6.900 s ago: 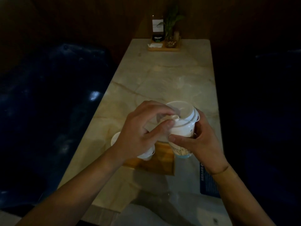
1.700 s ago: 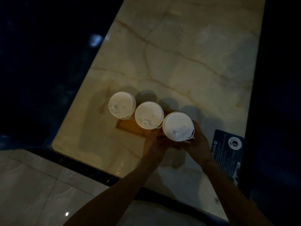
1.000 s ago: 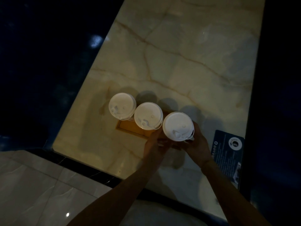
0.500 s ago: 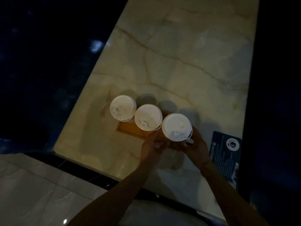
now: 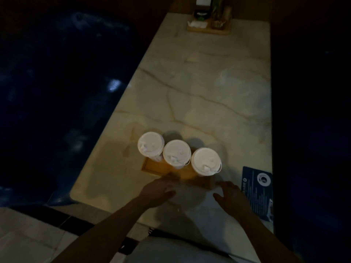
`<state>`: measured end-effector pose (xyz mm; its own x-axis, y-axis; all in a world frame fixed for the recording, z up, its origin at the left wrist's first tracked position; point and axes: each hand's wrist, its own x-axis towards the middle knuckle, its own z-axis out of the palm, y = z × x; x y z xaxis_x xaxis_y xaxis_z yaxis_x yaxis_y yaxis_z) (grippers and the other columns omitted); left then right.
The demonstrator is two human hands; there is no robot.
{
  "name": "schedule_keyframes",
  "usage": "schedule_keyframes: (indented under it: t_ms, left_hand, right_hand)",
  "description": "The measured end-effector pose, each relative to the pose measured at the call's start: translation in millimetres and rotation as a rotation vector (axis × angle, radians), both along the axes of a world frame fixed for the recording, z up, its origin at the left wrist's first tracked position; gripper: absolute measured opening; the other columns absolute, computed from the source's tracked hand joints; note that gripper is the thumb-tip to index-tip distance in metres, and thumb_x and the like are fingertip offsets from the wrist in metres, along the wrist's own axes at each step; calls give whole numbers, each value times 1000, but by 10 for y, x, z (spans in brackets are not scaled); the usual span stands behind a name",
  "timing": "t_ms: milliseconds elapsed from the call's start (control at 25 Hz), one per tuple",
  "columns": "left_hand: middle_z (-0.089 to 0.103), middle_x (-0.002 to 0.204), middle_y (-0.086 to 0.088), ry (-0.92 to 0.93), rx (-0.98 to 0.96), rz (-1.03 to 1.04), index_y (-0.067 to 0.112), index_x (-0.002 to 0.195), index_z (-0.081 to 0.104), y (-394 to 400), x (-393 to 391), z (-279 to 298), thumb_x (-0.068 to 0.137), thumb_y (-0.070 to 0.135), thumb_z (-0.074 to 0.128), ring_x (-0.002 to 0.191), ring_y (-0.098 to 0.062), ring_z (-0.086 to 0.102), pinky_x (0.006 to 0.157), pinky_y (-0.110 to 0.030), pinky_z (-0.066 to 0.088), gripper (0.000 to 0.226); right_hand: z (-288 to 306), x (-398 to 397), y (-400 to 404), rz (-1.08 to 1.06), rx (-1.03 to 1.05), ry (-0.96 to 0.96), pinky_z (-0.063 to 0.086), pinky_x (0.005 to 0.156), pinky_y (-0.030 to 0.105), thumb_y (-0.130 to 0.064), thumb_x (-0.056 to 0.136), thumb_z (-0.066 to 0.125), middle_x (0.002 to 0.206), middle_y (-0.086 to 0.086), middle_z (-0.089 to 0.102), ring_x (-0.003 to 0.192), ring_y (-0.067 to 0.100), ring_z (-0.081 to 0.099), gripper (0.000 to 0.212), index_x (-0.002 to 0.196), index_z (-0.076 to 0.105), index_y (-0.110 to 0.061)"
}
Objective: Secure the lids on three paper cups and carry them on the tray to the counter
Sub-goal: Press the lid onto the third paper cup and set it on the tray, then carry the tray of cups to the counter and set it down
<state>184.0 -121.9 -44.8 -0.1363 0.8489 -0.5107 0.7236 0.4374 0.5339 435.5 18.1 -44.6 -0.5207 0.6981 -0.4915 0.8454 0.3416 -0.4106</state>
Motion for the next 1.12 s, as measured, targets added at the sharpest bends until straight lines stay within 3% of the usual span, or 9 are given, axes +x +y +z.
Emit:
schedule_keyframes:
  t_ms: [240,520,680,800,880,920,1000,1080,1120]
  left_hand:
    - [46,150,-7,200,-308,-195,16,142,48,-156,-656,-16,99,38,55,135,-21,46,107,-28,34,49]
    - [59,130,-7,343,-211,-320,23,117,62,-162,-1276,84,96,29,52,119,-26,57,89,-36,49,24]
    - [61,122,-3,336,-116,-204,27,110,61,-81,-1483,35,92,35,54,109,-23,60,82,-32,51,21]
    - [65,116,-5,254,-32,-30,22,110,61,26,-1537,-9,93,37,55,105,-25,63,85,-36,54,23]
    - [69,108,-8,169,25,69,18,107,62,85,-1505,-37,93,36,56,100,-27,66,82,-37,55,24]
    - [71,105,-9,133,50,107,17,106,63,106,-1473,-49,92,35,58,99,-28,67,81,-37,56,23]
    - [73,99,-10,101,76,162,14,102,65,132,-1400,-89,92,30,59,95,-29,68,79,-38,56,19]
    - [73,98,-12,103,91,217,10,100,64,166,-1325,-154,92,27,62,94,-30,67,79,-39,55,19]
    - [71,100,-14,106,96,245,9,102,63,186,-1290,-191,91,26,63,96,-31,66,81,-39,54,21]
  right_hand:
    - [80,-78,-65,-2,-33,-153,47,99,33,-45,93,54,140,3,54,124,21,54,51,140,47,-27]
    - [82,-184,-177,-68,-19,-246,47,98,32,-43,94,53,140,4,55,125,20,55,50,141,46,-26]
    - [78,-302,-192,-138,78,-240,51,91,35,-41,96,50,132,8,60,117,24,61,46,137,47,-22]
    - [63,-398,-237,44,289,-232,59,70,38,-23,90,64,108,16,66,88,32,70,38,125,58,-10]
    - [70,-438,-276,30,347,-161,54,40,37,-3,59,89,74,20,67,50,35,65,39,95,73,0]
    - [44,-462,-262,-14,358,-114,51,36,35,1,49,92,68,22,67,43,36,61,42,87,75,2]
    - [46,-525,-229,-169,230,-22,55,53,38,-5,62,87,84,27,68,61,41,68,42,100,71,4]
    - [-67,-539,-126,-496,94,1,51,79,38,-20,91,63,109,23,64,96,38,66,34,120,59,-2]
    - [-125,-539,-102,-562,20,2,48,82,36,-24,96,55,111,22,64,101,36,64,31,119,57,-3]
